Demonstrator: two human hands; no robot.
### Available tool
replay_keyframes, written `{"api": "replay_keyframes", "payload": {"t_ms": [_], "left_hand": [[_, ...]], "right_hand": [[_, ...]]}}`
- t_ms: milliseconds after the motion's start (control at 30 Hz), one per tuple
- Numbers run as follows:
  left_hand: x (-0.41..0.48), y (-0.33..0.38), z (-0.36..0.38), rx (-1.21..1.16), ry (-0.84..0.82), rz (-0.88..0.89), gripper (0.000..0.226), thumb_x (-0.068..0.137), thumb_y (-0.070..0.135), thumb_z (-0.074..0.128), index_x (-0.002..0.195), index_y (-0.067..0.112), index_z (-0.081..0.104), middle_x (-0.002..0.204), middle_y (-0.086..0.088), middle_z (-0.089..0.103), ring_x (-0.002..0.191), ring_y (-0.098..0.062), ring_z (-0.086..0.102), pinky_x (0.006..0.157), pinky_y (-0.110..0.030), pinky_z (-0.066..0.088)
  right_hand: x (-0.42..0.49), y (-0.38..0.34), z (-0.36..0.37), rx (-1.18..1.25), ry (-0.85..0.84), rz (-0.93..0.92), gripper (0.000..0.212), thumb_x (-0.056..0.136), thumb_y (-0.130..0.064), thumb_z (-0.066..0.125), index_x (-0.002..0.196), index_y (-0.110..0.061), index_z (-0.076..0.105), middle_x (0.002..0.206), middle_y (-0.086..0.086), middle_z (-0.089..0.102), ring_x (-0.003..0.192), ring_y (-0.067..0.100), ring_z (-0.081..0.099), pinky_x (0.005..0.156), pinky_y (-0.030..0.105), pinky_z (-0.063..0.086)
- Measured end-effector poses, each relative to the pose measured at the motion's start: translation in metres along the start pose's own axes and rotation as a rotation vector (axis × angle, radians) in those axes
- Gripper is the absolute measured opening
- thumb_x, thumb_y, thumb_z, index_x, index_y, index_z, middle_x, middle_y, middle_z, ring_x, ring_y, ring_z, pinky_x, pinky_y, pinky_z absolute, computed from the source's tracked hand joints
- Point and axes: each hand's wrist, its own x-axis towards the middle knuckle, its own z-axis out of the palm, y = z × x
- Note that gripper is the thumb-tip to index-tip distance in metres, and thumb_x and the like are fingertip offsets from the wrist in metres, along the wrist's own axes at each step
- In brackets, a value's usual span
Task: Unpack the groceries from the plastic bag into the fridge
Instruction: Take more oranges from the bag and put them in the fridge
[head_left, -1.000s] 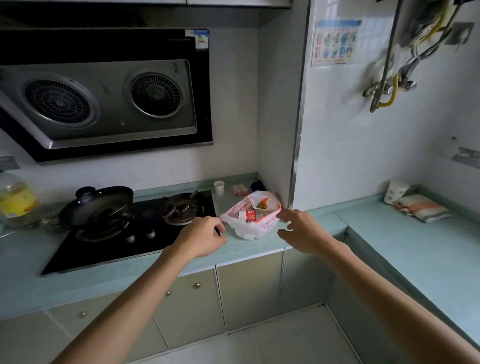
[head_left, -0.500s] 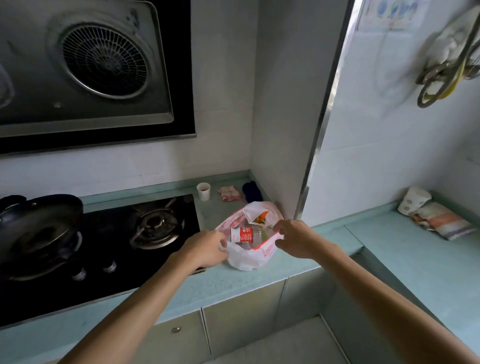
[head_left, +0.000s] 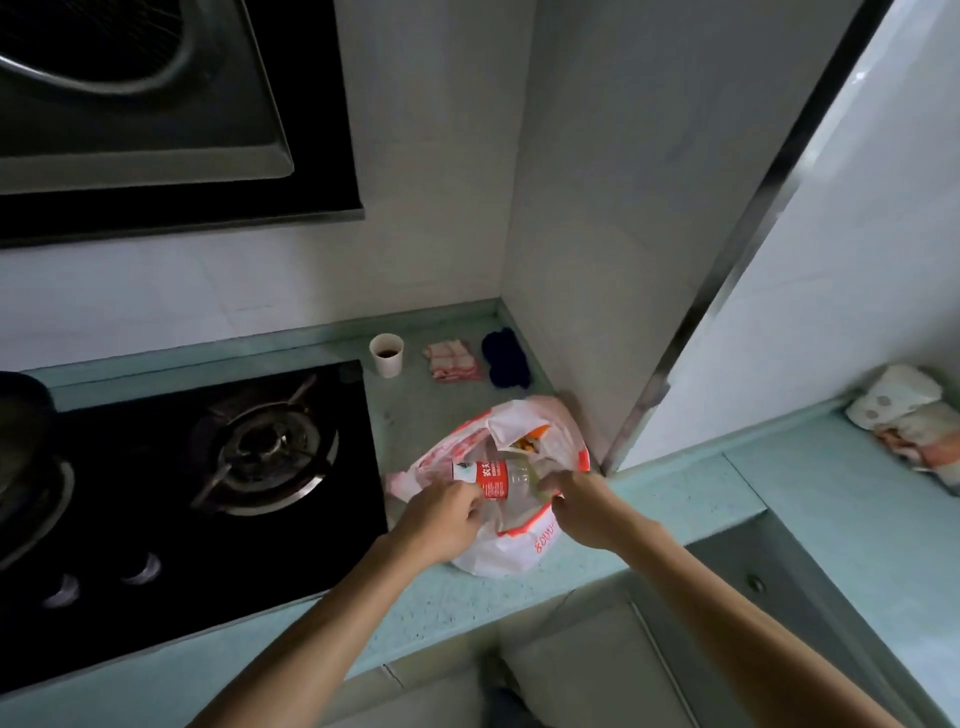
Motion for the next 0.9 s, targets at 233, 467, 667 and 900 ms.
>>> {"api": "replay_keyframes", "payload": {"t_ms": [233,467,667,900], "left_hand": [[0.04,-0.009,0.07,-0.103,-0.146,-0.036,0.021,0.1,0.026,0.047,0.096,0.016,0.065,0.095,-0.003,0.07,0.082,-0.022,0.066,0.069,-0.037,0.051],[0.057,-0.017,0.103,0.01,-0.287,-0.017,0.017,0.095,0.019,0.049,0.087,0.012,0.063,0.098,-0.007,0.067,0.089,-0.025,0.064,0.073,-0.036,0.051],[0.074,-0.02,0.103,-0.026,-0.321,0.02,0.021,0.097,0.025,0.051,0.09,0.012,0.066,0.097,-0.001,0.063,0.084,-0.014,0.061,0.069,-0.025,0.046],[0.133,0.003,0.046,-0.135,0.063,0.043,0.01,0.094,0.015,0.061,0.093,0.015,0.071,0.086,0.005,0.068,0.056,0.001,0.053,0.057,-0.019,0.049]], "right_hand": [[0.045,0.056,0.063,-0.07,-0.193,-0.084,0.036,0.098,-0.01,0.043,0.13,-0.02,0.058,0.125,0.004,0.064,0.107,0.025,0.065,0.091,0.034,0.056],[0.061,0.097,0.083,0.001,-0.329,-0.092,0.047,0.096,-0.012,0.046,0.132,-0.041,0.051,0.123,0.002,0.066,0.102,0.02,0.068,0.088,0.032,0.058],[0.085,0.099,0.059,0.164,-0.264,-0.169,0.033,0.099,-0.007,0.044,0.13,-0.012,0.054,0.112,0.01,0.067,0.09,0.011,0.067,0.082,0.018,0.056],[0.147,0.094,0.012,0.173,-0.022,-0.045,0.051,0.089,0.003,0.043,0.139,-0.011,0.039,0.123,0.018,0.06,0.087,0.023,0.064,0.066,0.021,0.056]]}}
